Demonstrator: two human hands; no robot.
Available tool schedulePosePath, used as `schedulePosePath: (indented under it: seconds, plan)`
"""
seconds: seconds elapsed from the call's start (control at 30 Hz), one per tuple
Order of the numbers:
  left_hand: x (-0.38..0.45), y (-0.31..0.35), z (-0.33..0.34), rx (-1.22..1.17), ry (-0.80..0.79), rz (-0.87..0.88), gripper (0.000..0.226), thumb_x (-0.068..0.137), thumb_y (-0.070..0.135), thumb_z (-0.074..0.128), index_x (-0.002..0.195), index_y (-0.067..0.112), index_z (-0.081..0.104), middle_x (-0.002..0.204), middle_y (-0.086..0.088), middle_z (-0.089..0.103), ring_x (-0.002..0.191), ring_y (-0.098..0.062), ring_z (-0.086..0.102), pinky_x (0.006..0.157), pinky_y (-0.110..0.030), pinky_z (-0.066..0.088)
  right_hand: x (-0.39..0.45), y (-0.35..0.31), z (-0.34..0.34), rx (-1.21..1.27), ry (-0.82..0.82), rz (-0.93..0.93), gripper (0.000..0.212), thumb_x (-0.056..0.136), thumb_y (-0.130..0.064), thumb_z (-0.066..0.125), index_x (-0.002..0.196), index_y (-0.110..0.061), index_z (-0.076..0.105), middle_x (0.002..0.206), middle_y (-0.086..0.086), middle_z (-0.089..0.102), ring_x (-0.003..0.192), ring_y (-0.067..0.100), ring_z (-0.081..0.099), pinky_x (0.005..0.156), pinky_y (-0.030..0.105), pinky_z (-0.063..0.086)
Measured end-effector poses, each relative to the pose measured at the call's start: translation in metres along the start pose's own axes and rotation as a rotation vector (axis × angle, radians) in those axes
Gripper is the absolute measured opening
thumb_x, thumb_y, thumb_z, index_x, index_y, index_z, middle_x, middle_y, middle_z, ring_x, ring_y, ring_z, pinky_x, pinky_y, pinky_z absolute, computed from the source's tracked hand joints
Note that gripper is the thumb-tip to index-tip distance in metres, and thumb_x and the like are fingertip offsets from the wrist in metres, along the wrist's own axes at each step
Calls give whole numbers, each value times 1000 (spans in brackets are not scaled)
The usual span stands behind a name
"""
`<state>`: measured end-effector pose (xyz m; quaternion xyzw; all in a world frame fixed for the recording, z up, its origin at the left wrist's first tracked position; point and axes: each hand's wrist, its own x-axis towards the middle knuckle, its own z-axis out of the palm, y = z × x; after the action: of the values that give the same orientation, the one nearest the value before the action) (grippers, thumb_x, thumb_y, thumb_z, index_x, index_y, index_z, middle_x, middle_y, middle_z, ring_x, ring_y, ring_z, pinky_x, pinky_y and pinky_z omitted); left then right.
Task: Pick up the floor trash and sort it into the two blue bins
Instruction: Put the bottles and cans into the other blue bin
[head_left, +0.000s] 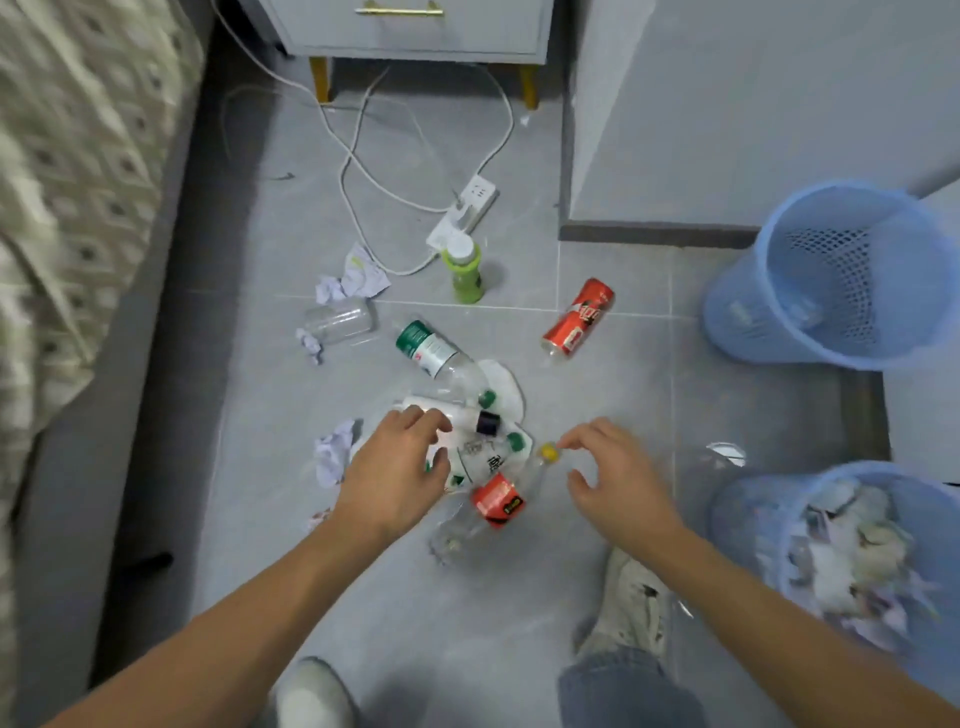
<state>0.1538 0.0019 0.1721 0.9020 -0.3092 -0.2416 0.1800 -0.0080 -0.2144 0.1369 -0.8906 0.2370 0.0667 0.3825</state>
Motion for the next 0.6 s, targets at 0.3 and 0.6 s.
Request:
schedulePosePath:
  seconds: [0.3, 0.6]
  plan:
    - [-12, -56, 80, 16, -210, -71, 46, 94, 34, 57, 139, 27, 51, 125, 4, 57, 119, -21, 50, 84, -39, 52, 19, 33, 90, -326, -341, 101, 73, 70, 0, 57, 139, -24, 51, 138, -1, 46, 118, 29, 43, 101, 36, 44]
    - [74, -34, 171, 210, -254, -16, 43, 87, 31, 62, 129, 22, 52, 127, -6, 49, 116, -27, 48, 81, -42, 52, 65, 90, 118, 79, -382, 315, 41, 79, 2, 65, 114, -20, 68, 103, -1, 51, 95, 20, 58, 74, 15, 48]
